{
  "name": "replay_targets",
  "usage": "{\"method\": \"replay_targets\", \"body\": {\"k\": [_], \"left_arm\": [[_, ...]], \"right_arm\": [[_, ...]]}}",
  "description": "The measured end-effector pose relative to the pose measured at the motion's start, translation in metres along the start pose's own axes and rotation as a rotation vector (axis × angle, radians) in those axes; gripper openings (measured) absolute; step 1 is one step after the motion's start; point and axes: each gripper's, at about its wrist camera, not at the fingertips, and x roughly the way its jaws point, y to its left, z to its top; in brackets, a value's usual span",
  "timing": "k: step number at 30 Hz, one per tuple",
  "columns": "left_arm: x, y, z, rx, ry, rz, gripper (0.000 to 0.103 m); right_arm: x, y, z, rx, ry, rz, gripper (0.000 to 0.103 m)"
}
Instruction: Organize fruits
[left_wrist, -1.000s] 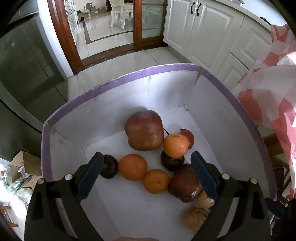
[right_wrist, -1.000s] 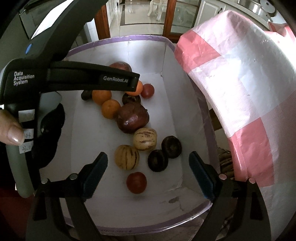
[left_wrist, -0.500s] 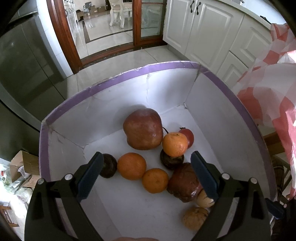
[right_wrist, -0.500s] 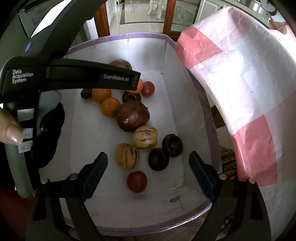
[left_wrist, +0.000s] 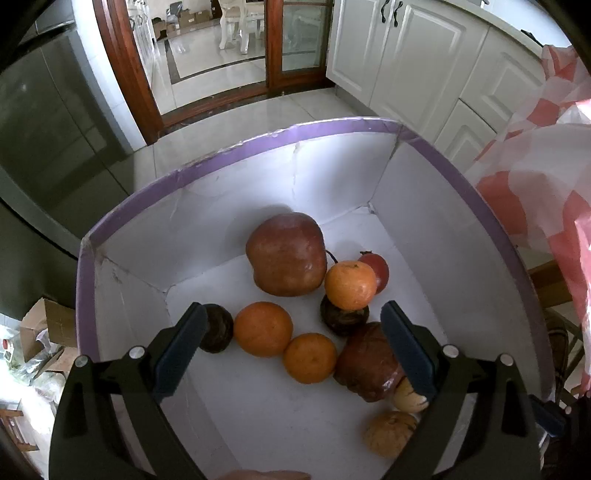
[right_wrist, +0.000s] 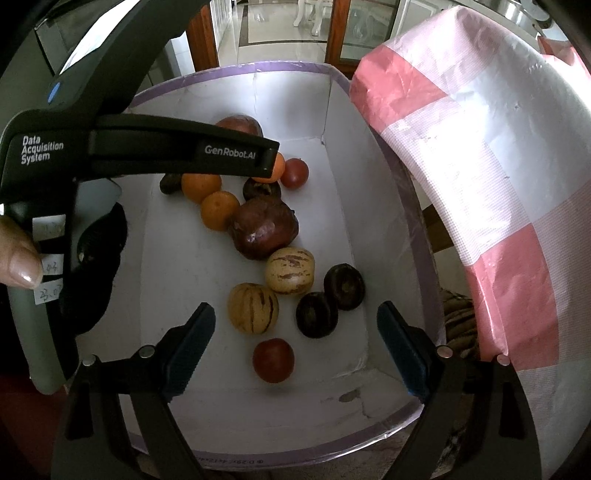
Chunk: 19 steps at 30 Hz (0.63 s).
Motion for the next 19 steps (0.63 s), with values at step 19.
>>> {"method": "replay_targets", "body": {"k": [19], "left_arm": [[0.0001, -0.0032, 0.0005, 0.026, 0.021, 0.022, 0.095]], "right_arm": [[-0.0074, 0.0028, -0.0028, -0.009, -0.029, 0.005, 0.087]]}}
